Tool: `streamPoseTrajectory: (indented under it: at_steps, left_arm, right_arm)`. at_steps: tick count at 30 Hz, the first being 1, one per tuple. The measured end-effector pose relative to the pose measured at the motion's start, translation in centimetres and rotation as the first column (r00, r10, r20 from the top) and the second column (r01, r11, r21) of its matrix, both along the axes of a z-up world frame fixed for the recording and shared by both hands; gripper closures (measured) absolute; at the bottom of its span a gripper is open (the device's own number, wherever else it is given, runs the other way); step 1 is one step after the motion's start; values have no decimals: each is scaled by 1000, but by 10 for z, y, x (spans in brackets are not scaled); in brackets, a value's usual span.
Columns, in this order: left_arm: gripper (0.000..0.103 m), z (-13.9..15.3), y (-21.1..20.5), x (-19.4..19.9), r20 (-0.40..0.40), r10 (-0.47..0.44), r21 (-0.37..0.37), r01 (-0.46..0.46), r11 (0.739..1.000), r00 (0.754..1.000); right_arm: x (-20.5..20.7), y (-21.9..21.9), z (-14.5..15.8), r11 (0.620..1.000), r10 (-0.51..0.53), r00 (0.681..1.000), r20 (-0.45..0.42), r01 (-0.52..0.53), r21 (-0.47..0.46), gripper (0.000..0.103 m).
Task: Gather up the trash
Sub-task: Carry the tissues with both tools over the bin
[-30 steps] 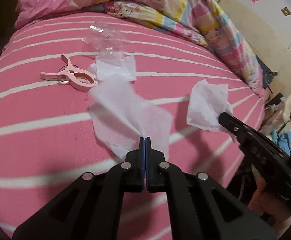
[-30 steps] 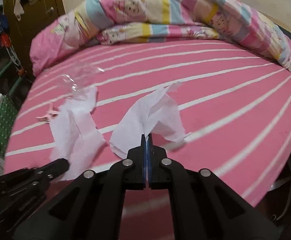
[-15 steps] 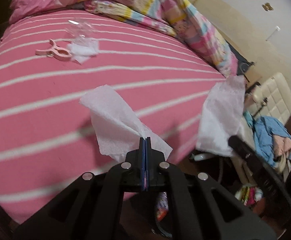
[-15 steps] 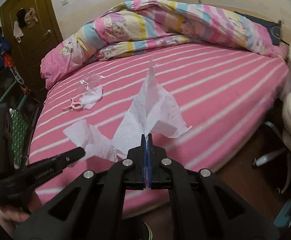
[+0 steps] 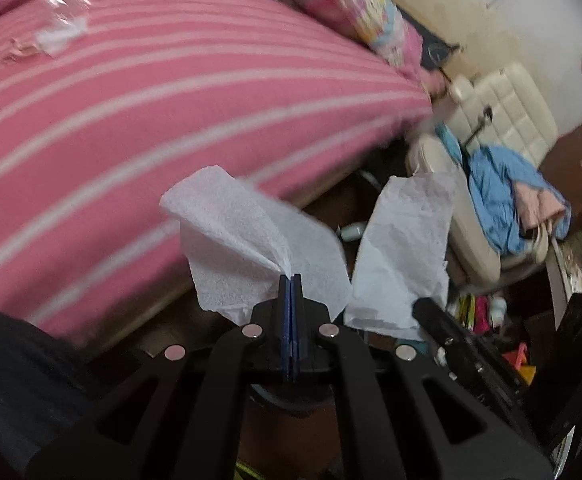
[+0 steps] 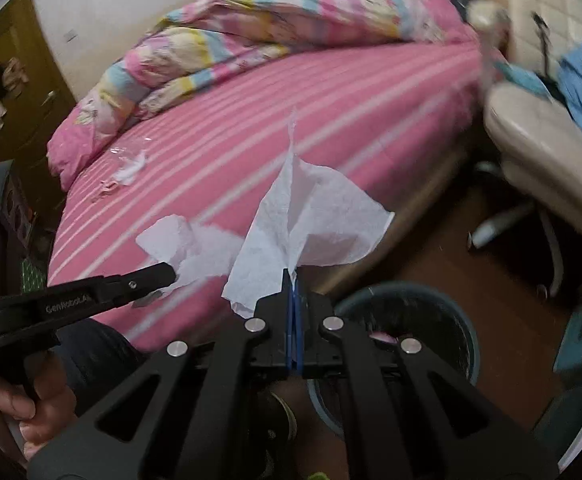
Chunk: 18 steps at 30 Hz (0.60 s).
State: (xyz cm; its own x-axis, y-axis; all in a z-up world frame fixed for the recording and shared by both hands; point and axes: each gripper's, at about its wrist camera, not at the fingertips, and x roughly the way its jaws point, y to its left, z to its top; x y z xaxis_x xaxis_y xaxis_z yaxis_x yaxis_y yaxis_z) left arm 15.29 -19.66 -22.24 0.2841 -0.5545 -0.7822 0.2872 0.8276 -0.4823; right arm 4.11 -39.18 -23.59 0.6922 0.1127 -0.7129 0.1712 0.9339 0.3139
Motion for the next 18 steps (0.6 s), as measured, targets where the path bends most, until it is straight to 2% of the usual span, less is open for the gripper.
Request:
streamPoseTrajectory:
  at_steps: [5,8,11,16,18]
  left_arm:
    - [103,-24,-45,-21,-52,-104,52,106,993,993]
    - [103,-37,-71,-31,-56,-162,96,167,981,985]
    - [102,-54,-93,-37,-82,-220,133,229,964,972]
    - [102,-93,-123,-41,-159,-307,219,336,916,938]
    - [102,-106,-129,-39,-185,-325,223,362,905,927]
  right_arm:
    - [-36,-32,-40,995,-82,993,-80,86,48,102]
    - [-46,-41,-60,991,-110,987,-116,118,66,102]
    - [-55,-50,-77,988,-127,981,-146,138,67,102]
    - [-59,-63,-103,987,-142,968,-208,156,50,102]
    - [-58,-64,-112,985,-147,962,-229,164,54,102]
